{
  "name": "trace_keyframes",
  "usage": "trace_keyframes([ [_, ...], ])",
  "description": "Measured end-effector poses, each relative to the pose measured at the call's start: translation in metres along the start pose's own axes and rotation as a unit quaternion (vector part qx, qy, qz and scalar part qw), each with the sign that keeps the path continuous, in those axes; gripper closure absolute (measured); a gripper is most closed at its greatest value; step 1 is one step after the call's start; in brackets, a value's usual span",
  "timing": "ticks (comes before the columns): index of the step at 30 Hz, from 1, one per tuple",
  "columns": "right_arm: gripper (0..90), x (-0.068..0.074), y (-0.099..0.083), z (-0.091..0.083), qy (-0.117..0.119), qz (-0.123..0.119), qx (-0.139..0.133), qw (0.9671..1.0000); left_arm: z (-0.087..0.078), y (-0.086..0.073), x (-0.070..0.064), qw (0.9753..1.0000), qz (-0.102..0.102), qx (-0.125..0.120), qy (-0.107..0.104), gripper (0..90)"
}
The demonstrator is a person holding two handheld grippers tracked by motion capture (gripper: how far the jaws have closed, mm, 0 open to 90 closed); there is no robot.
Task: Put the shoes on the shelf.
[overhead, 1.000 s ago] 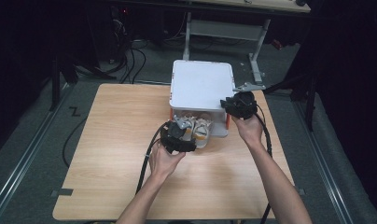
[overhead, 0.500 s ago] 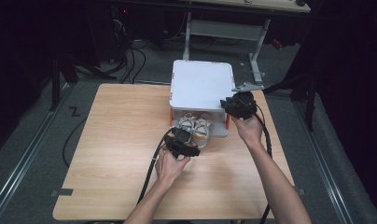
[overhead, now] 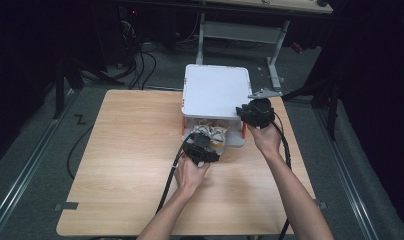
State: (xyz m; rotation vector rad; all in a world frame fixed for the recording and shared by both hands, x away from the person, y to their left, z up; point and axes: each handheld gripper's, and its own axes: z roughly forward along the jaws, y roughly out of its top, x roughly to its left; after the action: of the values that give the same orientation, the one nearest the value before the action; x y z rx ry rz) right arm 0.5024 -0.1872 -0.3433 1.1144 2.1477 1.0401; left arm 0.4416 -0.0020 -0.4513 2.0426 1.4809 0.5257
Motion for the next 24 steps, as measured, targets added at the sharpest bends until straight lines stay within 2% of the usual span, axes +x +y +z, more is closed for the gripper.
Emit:
trace_keyframes([
  [2,69.8,0.000,0.000,0.000,0.000,0.001,0.000,1.0000,0.002,0.003,-0.001,1.0000,-0.007,-0.003,0.001,25.4],
  [5,69.9,0.000,0.000,0.000,0.000,0.001,0.001,1.0000,0.008,0.007,-0.002,0.9995,-0.029,-0.015,-0.001,27.0],
  [11,69.9,0.000,0.000,0.000,0.001,0.001,0.000,1.0000,0.016,0.014,-0.006,0.9989,-0.039,-0.023,0.009,28.3],
  [14,69.9,0.000,0.000,0.000,0.001,-0.001,0.001,1.0000,0.021,0.019,-0.008,0.9990,-0.035,-0.024,0.017,29.4],
  [16,69.8,0.000,0.000,0.000,0.002,-0.001,0.001,1.0000,0.025,0.022,-0.008,0.9987,-0.039,-0.028,0.018,30.1],
  [17,69.8,0.000,0.000,0.000,0.002,0.000,0.000,1.0000,0.028,0.024,-0.008,0.9982,-0.046,-0.032,0.021,30.5],
  [22,69.8,0.000,0.000,0.000,0.003,0.001,0.000,1.0000,0.035,0.029,-0.011,0.9975,-0.047,-0.041,0.033,31.7],
  [24,69.8,-0.001,0.000,0.000,0.002,0.000,0.000,1.0000,0.038,0.030,-0.013,0.9966,-0.053,-0.051,0.038,34.3],
])
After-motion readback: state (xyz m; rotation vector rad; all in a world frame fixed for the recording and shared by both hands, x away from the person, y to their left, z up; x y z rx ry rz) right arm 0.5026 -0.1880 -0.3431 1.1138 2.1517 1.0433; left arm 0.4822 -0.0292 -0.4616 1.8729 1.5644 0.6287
